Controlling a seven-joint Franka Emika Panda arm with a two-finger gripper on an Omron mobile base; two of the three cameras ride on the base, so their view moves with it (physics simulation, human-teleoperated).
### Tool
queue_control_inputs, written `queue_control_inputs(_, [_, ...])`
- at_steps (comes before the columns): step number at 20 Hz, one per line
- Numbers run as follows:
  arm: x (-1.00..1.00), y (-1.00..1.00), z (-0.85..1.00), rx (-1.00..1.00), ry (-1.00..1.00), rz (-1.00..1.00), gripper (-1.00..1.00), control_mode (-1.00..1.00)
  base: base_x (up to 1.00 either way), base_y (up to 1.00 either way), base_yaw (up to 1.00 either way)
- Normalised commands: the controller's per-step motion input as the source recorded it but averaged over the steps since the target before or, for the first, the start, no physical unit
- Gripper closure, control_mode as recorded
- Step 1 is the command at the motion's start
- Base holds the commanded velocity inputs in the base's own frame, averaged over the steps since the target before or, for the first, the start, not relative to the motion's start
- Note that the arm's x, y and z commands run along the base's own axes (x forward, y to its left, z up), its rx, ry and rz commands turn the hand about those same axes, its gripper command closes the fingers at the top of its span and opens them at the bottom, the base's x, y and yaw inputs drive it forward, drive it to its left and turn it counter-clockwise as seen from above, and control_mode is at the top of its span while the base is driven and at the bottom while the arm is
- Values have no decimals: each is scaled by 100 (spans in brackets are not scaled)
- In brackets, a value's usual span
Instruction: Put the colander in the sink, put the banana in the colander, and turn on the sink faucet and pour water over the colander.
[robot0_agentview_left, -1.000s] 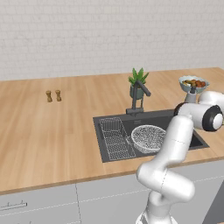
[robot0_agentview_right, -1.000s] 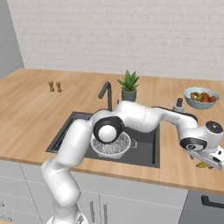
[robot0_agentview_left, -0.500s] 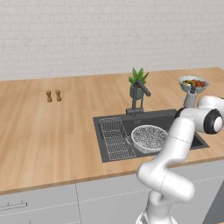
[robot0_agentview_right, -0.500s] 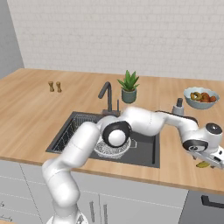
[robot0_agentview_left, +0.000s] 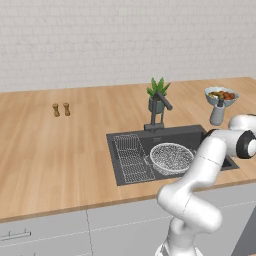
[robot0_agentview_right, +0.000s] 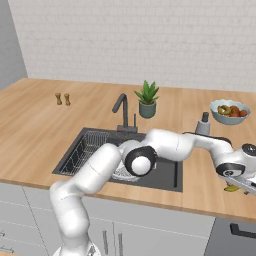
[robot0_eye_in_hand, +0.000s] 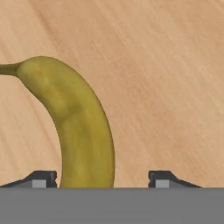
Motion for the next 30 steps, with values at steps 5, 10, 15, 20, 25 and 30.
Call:
queue_control_inputs(5, [0,3,-46,0,7,1,100,-100,0,0,0])
queue_control_inputs(10, [-13,26,-37,0,2,3,100,-100,0,0,0])
queue_control_inputs(15, [-21,61,-23,0,0,4,100,-100,0,0,0])
queue_control_inputs(20, [-47,60,18,0,-4,11,100,-100,0,0,0])
queue_control_inputs(25, [-37,76,62,4,-8,22,100,-100,0,0,0])
queue_control_inputs(30, [-9,99,59,2,-1,28,100,-100,0,0,0])
